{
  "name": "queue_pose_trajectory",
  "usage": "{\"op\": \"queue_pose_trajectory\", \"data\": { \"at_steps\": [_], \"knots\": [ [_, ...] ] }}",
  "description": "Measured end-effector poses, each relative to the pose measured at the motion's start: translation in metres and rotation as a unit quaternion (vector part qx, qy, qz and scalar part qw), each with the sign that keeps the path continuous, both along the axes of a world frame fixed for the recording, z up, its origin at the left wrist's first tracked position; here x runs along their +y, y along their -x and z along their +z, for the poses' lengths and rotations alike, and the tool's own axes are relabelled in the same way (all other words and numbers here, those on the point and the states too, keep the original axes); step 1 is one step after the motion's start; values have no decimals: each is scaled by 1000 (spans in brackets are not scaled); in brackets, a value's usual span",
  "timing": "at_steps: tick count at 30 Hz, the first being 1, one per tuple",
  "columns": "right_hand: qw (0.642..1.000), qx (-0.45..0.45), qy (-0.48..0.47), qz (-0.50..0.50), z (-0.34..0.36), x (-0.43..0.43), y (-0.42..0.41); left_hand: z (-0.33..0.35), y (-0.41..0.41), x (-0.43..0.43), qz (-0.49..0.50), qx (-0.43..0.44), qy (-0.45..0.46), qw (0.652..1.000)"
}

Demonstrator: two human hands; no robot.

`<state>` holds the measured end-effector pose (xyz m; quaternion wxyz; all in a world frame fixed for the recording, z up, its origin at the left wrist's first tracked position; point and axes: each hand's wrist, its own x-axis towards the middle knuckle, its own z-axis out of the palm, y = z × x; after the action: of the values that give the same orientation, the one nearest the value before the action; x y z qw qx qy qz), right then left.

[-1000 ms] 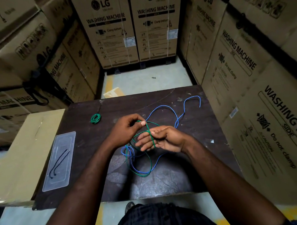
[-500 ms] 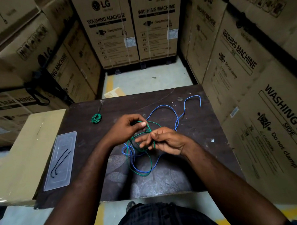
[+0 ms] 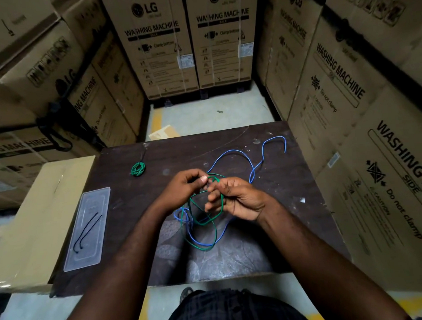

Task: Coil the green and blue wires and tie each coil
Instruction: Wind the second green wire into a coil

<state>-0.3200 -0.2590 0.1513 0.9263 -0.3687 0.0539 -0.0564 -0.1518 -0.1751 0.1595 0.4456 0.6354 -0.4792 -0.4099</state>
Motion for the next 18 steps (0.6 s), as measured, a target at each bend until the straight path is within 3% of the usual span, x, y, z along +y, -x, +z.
{"op": "queue_pose_trajectory", "data": {
  "at_steps": [6, 11, 14, 18],
  "knots": [
    [988, -10, -97, -124, 13, -6, -7, -24, 22, 6, -3, -15, -34, 999],
    [952, -59, -165, -253, 16, -27, -18, -32, 34, 14, -23, -62, -25, 998],
    [927, -71, -137, -343, 11, -47, -17, -39, 42, 24, -41, -81, -33, 995],
    [921, 19, -10, -389, -5, -48, -16, -33, 43, 28, -33, -119, -28, 992]
  ]
}}
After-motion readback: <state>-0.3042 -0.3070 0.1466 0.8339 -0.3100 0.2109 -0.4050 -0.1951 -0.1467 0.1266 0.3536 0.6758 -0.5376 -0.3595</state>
